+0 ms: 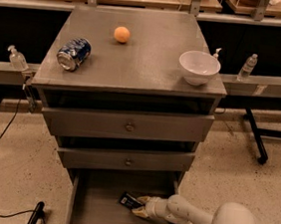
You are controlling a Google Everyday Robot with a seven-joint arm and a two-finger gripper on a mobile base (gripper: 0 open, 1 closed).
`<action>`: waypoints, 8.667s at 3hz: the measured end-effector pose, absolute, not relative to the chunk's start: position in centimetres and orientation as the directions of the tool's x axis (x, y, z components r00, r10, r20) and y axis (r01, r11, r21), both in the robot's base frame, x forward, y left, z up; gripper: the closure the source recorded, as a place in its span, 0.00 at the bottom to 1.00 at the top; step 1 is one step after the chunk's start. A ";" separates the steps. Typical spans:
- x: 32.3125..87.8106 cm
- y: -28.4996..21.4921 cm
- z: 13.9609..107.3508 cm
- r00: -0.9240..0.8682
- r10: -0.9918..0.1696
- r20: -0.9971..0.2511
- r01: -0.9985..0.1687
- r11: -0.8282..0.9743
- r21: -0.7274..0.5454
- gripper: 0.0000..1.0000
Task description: Pick rxbar blueberry from bottom drawer and place on counter
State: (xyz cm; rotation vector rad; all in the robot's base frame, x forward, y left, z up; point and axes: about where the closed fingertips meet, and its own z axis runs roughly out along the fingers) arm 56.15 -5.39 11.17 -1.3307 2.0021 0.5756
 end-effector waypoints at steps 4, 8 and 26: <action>54.7 -4.1 37.6 0.082 -0.352 -0.933 -0.973 0.176 -0.152 1.00; 50.6 -2.4 60.3 0.337 -0.376 -0.863 -0.940 -0.085 -0.330 1.00; 71.7 0.3 89.0 0.358 -0.594 -0.720 -0.878 0.049 -0.477 0.00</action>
Offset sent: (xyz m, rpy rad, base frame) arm 0.0617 -0.0048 0.2165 0.3368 -0.3615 0.0107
